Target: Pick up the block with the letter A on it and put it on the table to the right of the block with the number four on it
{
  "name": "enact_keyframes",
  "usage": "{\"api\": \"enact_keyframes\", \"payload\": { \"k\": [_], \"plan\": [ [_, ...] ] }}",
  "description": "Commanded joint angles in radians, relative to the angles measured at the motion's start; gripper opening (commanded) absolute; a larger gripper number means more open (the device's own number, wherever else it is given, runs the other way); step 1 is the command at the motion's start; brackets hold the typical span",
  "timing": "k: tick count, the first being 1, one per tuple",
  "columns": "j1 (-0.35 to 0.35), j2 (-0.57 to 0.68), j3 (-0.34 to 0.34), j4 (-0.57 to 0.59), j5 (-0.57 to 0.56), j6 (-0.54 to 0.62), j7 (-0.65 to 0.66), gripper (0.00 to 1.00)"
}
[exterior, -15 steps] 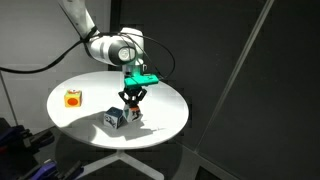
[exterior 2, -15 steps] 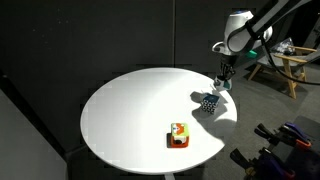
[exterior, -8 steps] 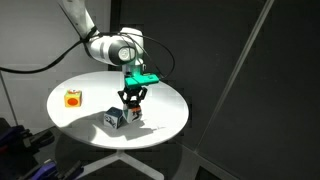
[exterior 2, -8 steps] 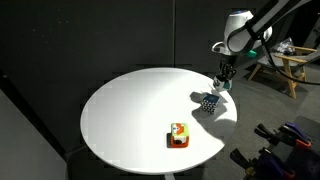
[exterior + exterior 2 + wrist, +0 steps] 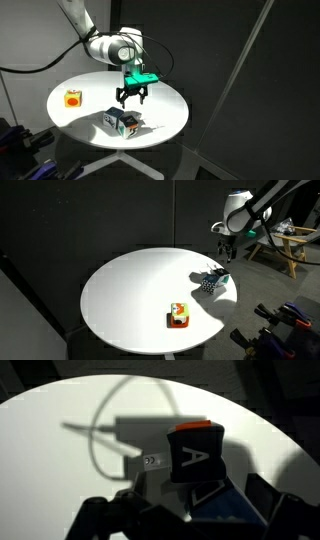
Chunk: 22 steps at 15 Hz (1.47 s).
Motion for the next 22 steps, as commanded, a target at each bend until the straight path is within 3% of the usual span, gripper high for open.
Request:
{"api": "enact_keyframes", "payload": {
  "k": [1, 4, 13, 22],
  "plan": [
    [-0.012, -0.025, 0.016, -0.006, -0.020, -0.005, -0.013, 1.00],
    [0.003, -0.056, 0.019, -0.026, -0.008, -0.015, 0.050, 1.00],
    [0.090, -0.204, 0.037, -0.148, -0.034, -0.062, 0.419, 1.00],
    [0.135, -0.359, 0.091, -0.241, 0.038, -0.216, 0.647, 1.00]
  ]
}}
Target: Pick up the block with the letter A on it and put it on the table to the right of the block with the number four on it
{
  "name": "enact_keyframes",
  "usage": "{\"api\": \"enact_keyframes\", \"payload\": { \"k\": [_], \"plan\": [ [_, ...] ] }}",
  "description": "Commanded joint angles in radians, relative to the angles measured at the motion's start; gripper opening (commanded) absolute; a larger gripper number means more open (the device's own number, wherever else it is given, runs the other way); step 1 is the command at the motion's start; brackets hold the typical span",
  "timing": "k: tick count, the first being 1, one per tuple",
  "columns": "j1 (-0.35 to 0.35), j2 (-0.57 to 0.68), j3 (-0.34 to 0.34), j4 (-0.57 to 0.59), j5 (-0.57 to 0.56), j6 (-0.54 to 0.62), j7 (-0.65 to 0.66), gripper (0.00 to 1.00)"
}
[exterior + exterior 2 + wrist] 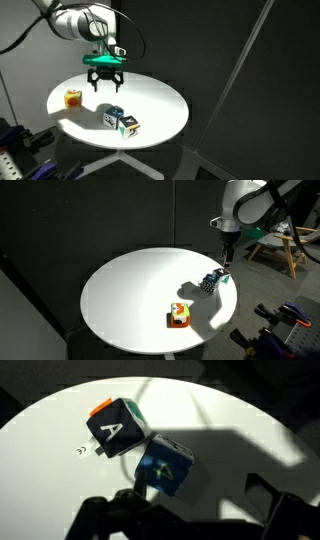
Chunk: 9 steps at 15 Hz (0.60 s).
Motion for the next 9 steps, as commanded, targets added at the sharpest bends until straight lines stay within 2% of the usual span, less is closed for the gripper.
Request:
{"api": "enact_keyframes", "payload": {
  "k": [1, 9],
  "plan": [
    [0.015, -0.100, 0.020, -0.050, 0.045, -0.072, 0.067, 1.00],
    [0.076, -0.267, 0.042, -0.124, 0.130, -0.167, 0.122, 1.00]
  ]
}}
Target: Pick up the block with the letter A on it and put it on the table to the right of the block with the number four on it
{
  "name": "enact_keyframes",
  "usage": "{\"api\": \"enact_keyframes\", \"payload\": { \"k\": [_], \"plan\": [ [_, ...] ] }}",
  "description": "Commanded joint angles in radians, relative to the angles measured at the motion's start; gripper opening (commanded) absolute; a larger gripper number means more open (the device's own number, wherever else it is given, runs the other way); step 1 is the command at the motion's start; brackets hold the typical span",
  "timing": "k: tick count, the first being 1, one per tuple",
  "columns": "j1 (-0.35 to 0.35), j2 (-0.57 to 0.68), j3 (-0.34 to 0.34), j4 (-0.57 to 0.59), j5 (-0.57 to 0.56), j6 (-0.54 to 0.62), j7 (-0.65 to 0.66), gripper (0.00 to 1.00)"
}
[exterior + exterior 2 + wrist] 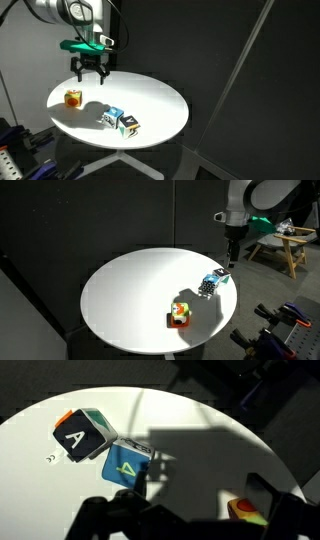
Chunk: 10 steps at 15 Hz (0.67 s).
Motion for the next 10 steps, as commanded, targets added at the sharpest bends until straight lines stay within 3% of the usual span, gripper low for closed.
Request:
{"api": "enact_keyframes", "payload": {
  "k": [1, 10],
  "plan": [
    [0.027, -0.120, 0.005, -0.053, 0.043, -0.049, 0.023, 1.00],
    [0.063, -0.343, 0.000, -0.130, 0.066, -0.140, 0.091, 1.00]
  ]
}}
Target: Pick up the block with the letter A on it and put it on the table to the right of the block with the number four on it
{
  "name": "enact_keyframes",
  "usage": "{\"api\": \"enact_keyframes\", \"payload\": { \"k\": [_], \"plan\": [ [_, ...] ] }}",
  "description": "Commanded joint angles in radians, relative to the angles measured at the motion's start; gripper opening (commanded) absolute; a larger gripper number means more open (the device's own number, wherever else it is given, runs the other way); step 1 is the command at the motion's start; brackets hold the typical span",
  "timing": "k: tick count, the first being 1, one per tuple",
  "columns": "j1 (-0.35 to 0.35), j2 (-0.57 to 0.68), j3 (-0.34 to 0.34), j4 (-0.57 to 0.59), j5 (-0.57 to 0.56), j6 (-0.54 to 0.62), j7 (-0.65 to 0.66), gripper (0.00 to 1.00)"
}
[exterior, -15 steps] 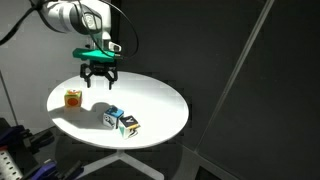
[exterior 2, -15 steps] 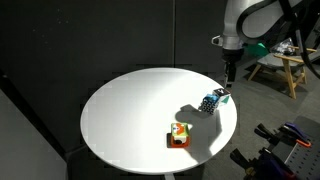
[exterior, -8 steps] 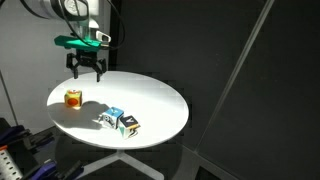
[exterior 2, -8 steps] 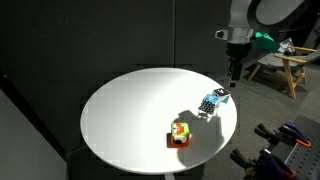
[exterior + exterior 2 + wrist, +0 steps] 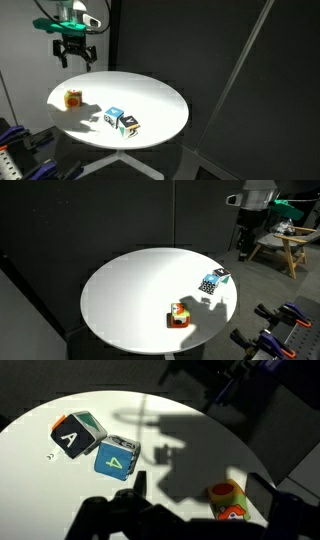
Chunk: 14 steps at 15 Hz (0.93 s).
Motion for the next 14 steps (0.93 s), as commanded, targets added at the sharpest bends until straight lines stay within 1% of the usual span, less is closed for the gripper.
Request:
{"api": "enact_keyframes", "payload": {
  "k": [1, 10, 14],
  "plan": [
    [0.011, -0.112, -0.004, -0.049, 0.012, -0.035, 0.055, 1.00],
    [-0.002, -0.203, 0.006, -0.065, 0.070, -0.048, 0.267, 1.00],
    [0.000, -0.210, 0.009, -0.062, 0.082, -0.053, 0.318, 1.00]
  ]
}}
